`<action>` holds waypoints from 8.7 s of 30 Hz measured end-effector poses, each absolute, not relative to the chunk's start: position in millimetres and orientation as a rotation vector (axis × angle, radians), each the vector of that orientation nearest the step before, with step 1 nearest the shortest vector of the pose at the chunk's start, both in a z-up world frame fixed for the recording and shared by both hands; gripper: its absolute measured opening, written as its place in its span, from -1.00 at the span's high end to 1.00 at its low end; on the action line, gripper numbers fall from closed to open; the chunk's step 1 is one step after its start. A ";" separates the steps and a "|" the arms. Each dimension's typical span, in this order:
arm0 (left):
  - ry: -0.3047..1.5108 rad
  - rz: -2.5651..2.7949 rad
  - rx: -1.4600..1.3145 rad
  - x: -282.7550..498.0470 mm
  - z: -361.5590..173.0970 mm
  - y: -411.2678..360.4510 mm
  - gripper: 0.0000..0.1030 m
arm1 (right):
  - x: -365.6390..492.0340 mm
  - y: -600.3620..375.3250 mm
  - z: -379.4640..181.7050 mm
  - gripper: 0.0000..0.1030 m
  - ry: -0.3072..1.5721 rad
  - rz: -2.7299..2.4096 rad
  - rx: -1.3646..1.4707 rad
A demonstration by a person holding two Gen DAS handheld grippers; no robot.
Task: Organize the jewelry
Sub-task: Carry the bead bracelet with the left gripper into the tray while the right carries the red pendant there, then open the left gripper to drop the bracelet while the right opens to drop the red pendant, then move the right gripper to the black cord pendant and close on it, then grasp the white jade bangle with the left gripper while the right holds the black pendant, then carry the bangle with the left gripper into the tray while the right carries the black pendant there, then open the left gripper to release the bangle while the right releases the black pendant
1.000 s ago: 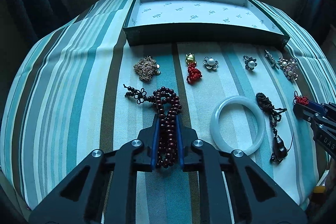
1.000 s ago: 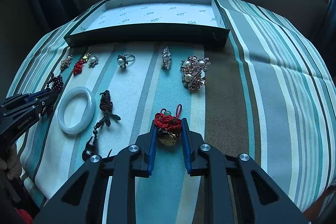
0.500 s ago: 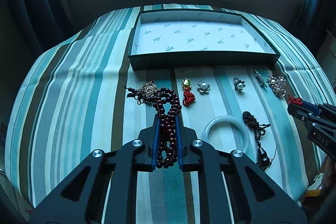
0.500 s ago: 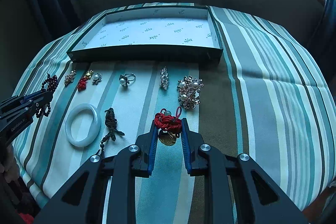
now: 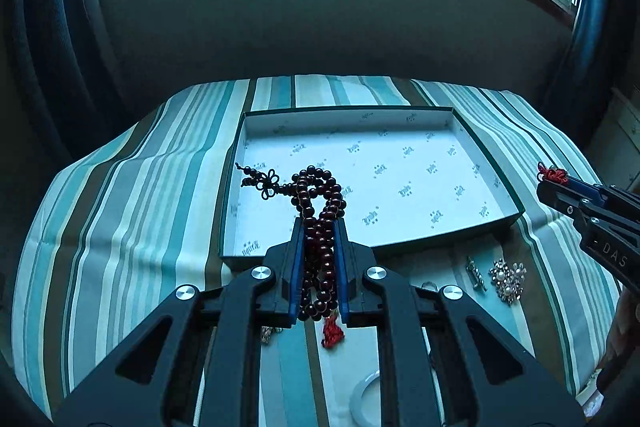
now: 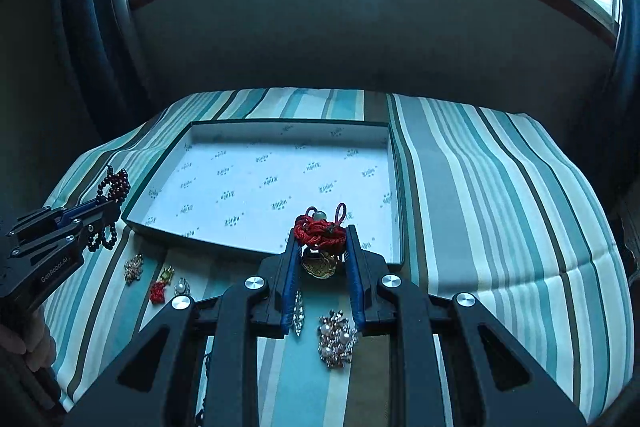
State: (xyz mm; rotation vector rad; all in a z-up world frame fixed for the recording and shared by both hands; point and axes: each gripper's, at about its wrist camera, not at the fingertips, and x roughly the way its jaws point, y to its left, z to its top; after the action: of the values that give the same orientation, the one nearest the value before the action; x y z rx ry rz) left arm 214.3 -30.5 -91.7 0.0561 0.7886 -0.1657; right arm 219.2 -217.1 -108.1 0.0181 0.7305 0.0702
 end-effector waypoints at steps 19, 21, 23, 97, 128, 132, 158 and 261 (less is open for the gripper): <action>0.907 -0.136 0.077 299.6 -170.2 -42.4 0.74 | 300.0 -218.1 -197.2 0.57 0.919 0.064 -0.014; 0.915 -0.135 0.082 300.5 -174.6 -41.4 0.74 | 300.1 -219.0 -201.5 0.57 0.929 0.058 -0.021; 0.923 -0.137 0.084 302.1 -178.3 -40.5 0.74 | 300.0 -220.6 -205.3 0.57 0.938 0.052 -0.020; 0.959 -0.009 0.194 96.7 -162.5 6.2 -0.14 | 101.5 -128.1 -205.6 0.26 1.052 0.244 -0.139; 0.988 -0.202 0.137 117.0 -164.8 -55.1 -0.46 | 114.4 -216.7 -196.0 0.65 1.037 0.040 -0.075; 0.975 -0.226 0.150 120.2 -165.5 -64.6 -0.56 | 115.6 -216.5 -199.0 0.65 1.044 0.044 -0.067; 1.003 -0.250 0.211 118.0 -182.6 -66.4 -0.37 | 118.1 -219.9 -202.7 0.65 1.043 0.054 -0.034; 0.871 -0.160 0.125 276.6 -145.8 -65.5 -0.53 | 282.0 -203.7 -148.3 0.02 0.848 0.179 0.055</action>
State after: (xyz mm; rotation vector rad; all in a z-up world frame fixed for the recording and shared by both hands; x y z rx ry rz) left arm 276.6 -65.5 -145.8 0.1246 0.8714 -0.1602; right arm 282.0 -203.7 -148.3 0.0554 0.8479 0.1787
